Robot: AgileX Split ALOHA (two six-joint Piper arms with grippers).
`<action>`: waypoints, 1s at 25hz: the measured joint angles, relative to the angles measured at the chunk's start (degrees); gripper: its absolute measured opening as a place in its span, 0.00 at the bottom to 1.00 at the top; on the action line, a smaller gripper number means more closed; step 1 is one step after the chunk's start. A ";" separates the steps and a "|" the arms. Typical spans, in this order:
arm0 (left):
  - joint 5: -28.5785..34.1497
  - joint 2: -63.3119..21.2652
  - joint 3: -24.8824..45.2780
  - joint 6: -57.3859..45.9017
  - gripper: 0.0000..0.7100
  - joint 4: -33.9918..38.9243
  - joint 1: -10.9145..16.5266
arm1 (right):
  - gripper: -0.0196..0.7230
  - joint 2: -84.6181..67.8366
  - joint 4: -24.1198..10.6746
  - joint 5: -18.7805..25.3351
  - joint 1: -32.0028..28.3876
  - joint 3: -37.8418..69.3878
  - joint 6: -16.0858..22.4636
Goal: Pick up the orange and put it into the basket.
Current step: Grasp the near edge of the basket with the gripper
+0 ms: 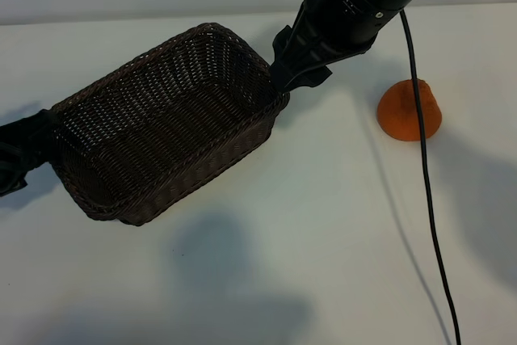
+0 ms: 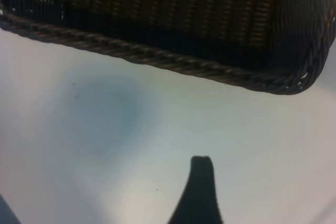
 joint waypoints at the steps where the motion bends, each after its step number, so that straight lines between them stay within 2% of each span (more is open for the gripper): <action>1: -0.53 0.35 0.00 0.31 0.83 -0.65 0.00 | 0.82 0.00 0.00 0.00 0.00 0.00 0.00; 7: -2.43 0.98 0.00 7.86 0.83 -8.11 0.00 | 0.82 0.00 0.00 0.00 0.00 0.00 0.00; 14: -2.73 1.09 0.00 22.12 0.83 -23.21 0.00 | 0.82 0.00 0.00 0.00 0.00 0.00 0.00; 25: -2.61 4.75 0.00 24.58 0.83 -25.76 0.00 | 0.82 0.00 0.00 0.00 0.00 0.00 0.00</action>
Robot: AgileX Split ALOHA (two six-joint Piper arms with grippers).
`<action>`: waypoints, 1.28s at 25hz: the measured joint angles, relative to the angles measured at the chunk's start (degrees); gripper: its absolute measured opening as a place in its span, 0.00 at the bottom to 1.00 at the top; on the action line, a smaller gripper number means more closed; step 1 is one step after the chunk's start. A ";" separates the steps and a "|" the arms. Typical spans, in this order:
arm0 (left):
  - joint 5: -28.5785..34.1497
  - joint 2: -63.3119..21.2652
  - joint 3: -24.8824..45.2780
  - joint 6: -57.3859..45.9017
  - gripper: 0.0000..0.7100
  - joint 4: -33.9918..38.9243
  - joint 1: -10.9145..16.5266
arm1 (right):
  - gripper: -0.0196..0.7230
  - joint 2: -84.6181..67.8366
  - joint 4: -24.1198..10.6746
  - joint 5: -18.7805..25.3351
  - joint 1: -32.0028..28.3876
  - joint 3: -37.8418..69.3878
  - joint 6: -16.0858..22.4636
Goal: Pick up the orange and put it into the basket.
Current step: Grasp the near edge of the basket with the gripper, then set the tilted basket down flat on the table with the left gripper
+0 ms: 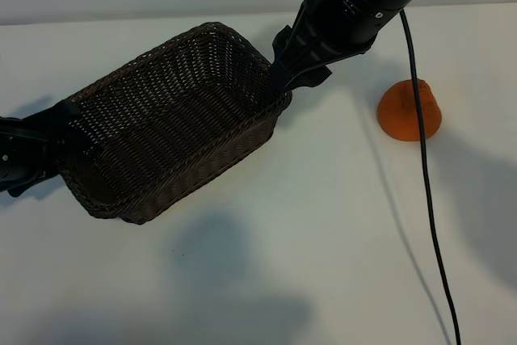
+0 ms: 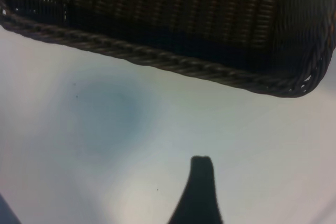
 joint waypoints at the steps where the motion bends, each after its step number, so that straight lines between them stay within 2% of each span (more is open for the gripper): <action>1: -0.02 0.48 0.00 0.00 0.83 0.00 0.00 | 0.82 0.00 0.00 0.00 0.00 0.00 0.00; 18: -2.13 7.62 0.00 0.89 0.82 -0.42 0.00 | 0.82 0.00 0.05 0.16 0.00 0.00 0.00; 20: -2.41 7.69 0.00 0.89 0.75 -1.20 0.00 | 0.82 0.00 0.05 0.16 0.00 0.00 0.00; 21: -2.70 7.75 0.00 0.89 0.69 -1.50 0.00 | 0.82 0.00 0.05 0.16 0.00 0.00 0.00; 25: -3.13 7.81 0.00 0.93 0.26 -3.32 0.00 | 0.82 0.00 0.05 0.48 0.00 0.00 0.00; 26: -3.26 7.81 0.00 0.99 0.21 -3.30 0.00 | 0.82 0.00 0.05 0.66 0.00 0.00 0.00; 32: -3.08 7.81 0.00 2.37 0.21 -3.93 0.00 | 0.82 0.00 0.05 0.77 0.00 0.00 0.00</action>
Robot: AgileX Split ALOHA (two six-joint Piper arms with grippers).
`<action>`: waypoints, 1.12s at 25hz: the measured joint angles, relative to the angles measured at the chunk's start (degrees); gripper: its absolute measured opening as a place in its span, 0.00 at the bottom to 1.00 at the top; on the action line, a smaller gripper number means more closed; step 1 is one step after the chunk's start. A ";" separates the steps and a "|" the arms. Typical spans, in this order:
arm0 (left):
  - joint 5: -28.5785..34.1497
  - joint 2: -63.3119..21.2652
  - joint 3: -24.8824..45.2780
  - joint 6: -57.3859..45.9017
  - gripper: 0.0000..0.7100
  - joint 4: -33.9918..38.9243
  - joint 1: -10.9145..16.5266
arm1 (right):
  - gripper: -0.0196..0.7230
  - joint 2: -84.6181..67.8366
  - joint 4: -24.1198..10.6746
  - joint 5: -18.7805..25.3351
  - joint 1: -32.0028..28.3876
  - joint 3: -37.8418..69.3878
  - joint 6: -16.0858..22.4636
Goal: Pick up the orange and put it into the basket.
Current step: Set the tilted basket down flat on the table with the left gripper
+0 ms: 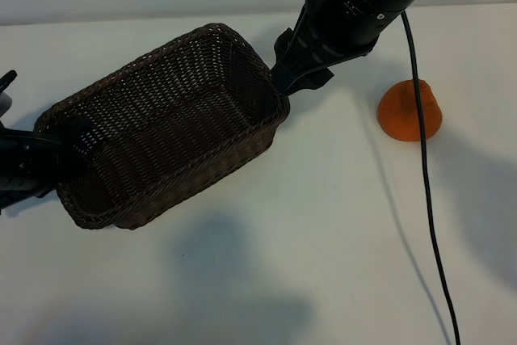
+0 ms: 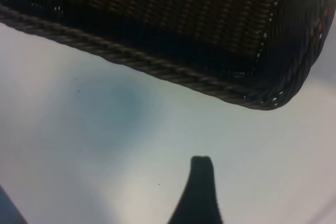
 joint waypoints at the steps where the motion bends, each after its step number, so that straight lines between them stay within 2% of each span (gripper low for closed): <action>1: 0.20 0.00 0.00 0.65 0.21 -0.47 0.00 | 0.82 0.00 0.00 0.06 0.00 0.00 0.00; 8: 8.24 0.05 -4.62 11.25 0.21 -5.48 0.00 | 0.82 0.00 0.00 0.06 0.00 0.00 0.00; 14: 14.58 0.05 -9.92 14.80 0.21 -6.69 0.00 | 0.82 0.00 0.00 0.17 0.00 0.00 0.00; 17: 17.46 0.05 -12.47 14.88 0.21 -4.61 0.00 | 0.82 0.00 0.00 0.35 0.00 0.00 0.00; 22: 20.29 0.66 -17.79 10.50 0.21 2.90 0.00 | 0.82 0.00 0.00 0.35 0.00 0.00 0.00; 28: 24.32 5.71 -24.93 7.27 0.21 8.58 -0.21 | 0.82 0.00 0.00 0.53 0.00 0.00 0.00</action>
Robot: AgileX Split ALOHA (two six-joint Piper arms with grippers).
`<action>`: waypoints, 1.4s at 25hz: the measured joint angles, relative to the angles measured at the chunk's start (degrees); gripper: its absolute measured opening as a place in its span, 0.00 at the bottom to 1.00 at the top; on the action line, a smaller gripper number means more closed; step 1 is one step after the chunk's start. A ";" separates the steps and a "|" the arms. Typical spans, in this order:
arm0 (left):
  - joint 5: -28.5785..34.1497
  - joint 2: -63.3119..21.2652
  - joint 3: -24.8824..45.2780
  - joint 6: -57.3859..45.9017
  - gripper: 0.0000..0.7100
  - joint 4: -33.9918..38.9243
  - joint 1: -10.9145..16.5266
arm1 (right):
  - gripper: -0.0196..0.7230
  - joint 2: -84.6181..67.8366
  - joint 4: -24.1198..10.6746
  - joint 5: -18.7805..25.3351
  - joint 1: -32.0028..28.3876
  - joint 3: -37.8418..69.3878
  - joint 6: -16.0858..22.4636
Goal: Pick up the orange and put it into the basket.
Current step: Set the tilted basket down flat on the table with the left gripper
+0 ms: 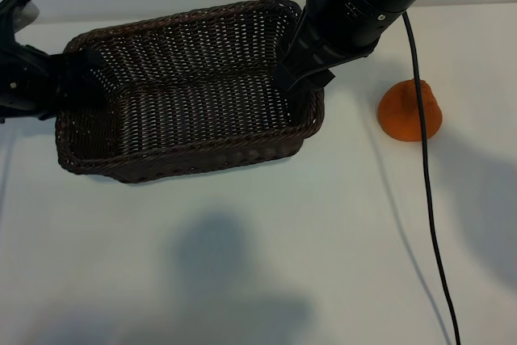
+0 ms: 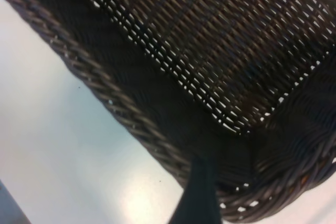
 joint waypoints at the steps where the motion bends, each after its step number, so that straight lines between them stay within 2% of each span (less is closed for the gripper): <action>1: 0.30 0.86 -0.91 -0.07 0.21 0.25 -0.29 | 0.82 0.00 0.00 0.00 0.00 0.00 0.00; 9: 1.23 8.99 -8.29 -4.43 0.21 4.76 -7.02 | 0.82 0.00 0.00 0.00 0.00 0.00 0.04; 12: 1.12 10.93 -9.72 -7.11 0.21 7.38 -8.50 | 0.82 0.00 0.00 0.00 0.00 0.00 0.04; 20: -0.42 14.27 -10.02 -8.53 0.21 8.65 -9.07 | 0.82 0.00 0.00 0.00 0.00 0.00 -0.02; 29: -0.98 14.41 -10.17 -8.58 0.21 8.60 -9.07 | 0.82 0.00 0.00 0.00 0.00 0.00 0.02; 32: -0.98 14.41 -10.17 -8.58 0.29 8.39 -9.07 | 0.82 0.00 0.00 0.00 0.00 0.00 0.04; 35: -0.98 14.41 -10.42 -8.58 0.51 7.42 -9.07 | 0.82 0.00 0.00 0.00 0.00 0.00 0.04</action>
